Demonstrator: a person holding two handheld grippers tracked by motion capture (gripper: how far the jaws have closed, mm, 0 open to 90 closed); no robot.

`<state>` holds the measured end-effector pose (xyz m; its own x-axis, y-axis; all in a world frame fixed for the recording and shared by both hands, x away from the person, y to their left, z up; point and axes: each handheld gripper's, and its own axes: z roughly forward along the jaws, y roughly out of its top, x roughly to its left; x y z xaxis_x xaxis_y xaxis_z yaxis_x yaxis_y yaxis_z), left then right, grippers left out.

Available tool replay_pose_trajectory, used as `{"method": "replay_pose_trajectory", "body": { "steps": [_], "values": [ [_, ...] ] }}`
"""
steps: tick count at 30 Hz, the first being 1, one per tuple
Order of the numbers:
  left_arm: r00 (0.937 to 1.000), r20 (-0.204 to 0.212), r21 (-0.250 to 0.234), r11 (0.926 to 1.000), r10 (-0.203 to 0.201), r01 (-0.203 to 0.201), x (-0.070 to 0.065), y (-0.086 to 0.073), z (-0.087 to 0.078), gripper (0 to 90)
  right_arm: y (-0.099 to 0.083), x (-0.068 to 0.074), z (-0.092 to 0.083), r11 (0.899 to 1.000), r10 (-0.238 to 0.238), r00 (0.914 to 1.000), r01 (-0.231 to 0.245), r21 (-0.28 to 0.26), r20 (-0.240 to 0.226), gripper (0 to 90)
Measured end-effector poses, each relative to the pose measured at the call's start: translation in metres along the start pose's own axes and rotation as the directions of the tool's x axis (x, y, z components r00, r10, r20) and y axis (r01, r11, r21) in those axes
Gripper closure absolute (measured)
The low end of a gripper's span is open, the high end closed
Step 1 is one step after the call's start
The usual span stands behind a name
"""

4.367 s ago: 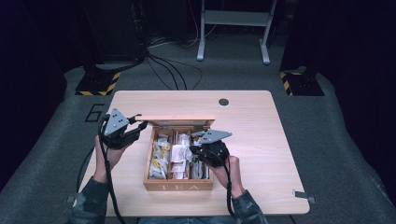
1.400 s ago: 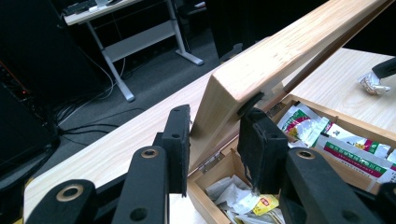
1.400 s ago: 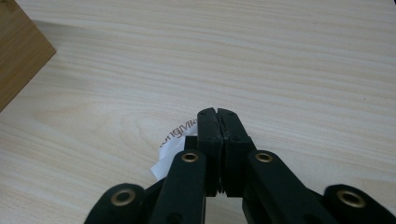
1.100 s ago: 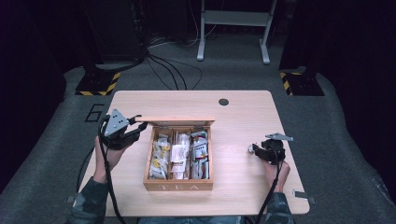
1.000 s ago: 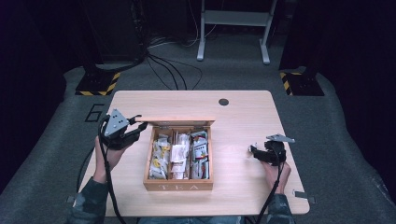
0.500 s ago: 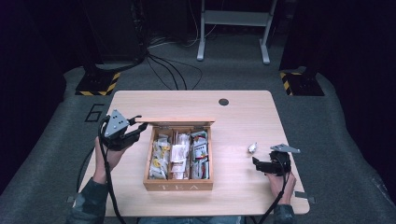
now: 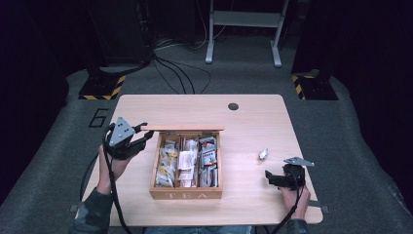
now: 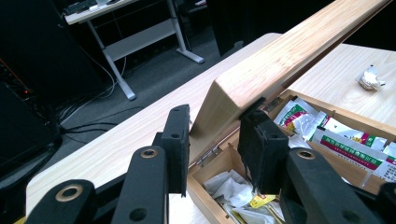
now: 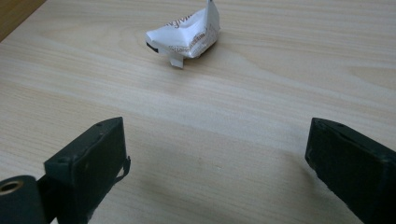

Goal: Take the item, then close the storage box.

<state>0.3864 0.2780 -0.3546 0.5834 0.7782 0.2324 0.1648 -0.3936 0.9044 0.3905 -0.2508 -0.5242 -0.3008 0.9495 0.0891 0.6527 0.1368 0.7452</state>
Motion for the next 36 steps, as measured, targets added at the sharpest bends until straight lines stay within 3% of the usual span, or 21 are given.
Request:
{"method": "replay_pose_trajectory", "body": {
  "steps": [14,17,19,21,27,32,36],
  "values": [
    [0.9998,-0.010,0.006,0.9999,0.015,-0.015,-0.009,-0.007,-0.006,63.2,-0.003,0.001,0.001,1.000,-0.014,0.9998,0.014,0.016,0.014,5.0],
    [1.0000,-0.003,0.006,1.0000,-0.006,0.006,-0.012,-0.010,-0.007,62.5,-0.003,0.002,0.002,1.000,-0.021,0.9996,0.021,0.018,0.017,5.3],
    [1.0000,-0.002,0.010,0.9999,0.001,-0.001,-0.013,-0.012,-0.009,62.1,-0.003,0.003,0.002,0.999,-0.028,0.9994,0.027,0.018,0.019,5.4],
    [0.9999,0.004,0.011,0.9998,-0.016,0.016,-0.015,-0.014,-0.010,61.5,-0.003,0.002,0.002,0.999,-0.026,0.9995,0.026,0.019,0.018,5.4],
    [0.9999,-0.010,0.010,0.9999,-0.002,0.002,-0.024,-0.018,-0.014,57.4,-0.003,0.002,0.001,1.000,-0.012,0.9998,0.011,0.017,0.016,5.8],
    [0.9979,0.023,0.000,0.9981,-0.061,0.061,-0.026,-0.029,-0.013,54.2,-0.004,0.001,0.001,1.000,-0.005,0.9999,0.005,0.013,0.010,6.0],
    [0.9962,0.039,-0.017,0.9968,-0.077,0.078,-0.027,-0.036,-0.012,50.0,-0.004,0.001,0.001,1.000,-0.001,1.0000,0.001,0.014,0.008,6.0]
  ]
}}
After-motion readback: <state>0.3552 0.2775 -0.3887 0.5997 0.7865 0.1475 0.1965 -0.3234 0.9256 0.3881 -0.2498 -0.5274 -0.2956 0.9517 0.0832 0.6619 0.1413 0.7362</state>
